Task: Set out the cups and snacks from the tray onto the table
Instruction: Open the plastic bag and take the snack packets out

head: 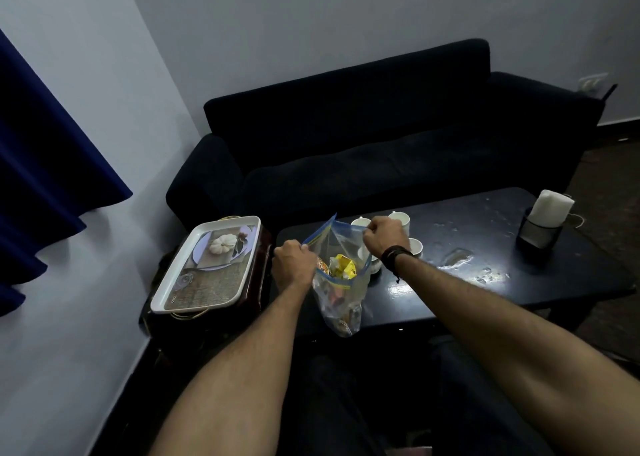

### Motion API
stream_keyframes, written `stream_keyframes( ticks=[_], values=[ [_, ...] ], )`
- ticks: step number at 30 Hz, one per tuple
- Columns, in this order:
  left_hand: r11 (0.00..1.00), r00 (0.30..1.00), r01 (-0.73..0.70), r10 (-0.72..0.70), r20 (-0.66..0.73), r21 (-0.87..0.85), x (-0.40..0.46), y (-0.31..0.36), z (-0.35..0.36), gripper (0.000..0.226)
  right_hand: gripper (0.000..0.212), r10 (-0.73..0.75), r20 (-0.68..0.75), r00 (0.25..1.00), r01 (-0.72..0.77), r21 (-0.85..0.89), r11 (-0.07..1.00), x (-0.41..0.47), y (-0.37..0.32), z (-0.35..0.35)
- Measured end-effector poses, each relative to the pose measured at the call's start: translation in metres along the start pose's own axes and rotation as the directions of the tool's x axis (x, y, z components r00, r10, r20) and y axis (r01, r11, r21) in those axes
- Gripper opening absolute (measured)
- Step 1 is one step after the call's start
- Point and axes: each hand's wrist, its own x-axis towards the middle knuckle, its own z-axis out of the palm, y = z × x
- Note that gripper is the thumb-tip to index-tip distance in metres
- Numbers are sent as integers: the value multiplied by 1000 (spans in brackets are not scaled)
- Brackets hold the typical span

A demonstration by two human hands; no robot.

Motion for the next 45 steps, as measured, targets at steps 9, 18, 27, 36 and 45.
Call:
stream_keyframes(
  ticks=[9, 18, 27, 36, 45],
  values=[
    [998, 999, 32, -33, -22, -52, 5, -3, -7, 26, 17, 129, -79, 988, -128, 22, 992, 7, 13, -11],
    [982, 986, -155, 160, 40, -107, -5, 3, 5, 24, 17, -409, -193, 892, 396, -102, 912, -1, -1, 4],
    [954, 967, -177, 214, 137, -244, -6, -5, 7, 20, 24, -168, 634, 755, 528, -436, 729, -18, -4, 20],
    [903, 914, 328, -228, 336, -277, -4, -34, 21, 68, 44, -125, 692, 711, 492, -363, 791, -20, 6, 44],
    [699, 627, 678, -389, 675, -227, -21, -53, 57, 62, 44, -109, 617, 780, 372, -316, 873, -16, 2, 75]
  ],
)
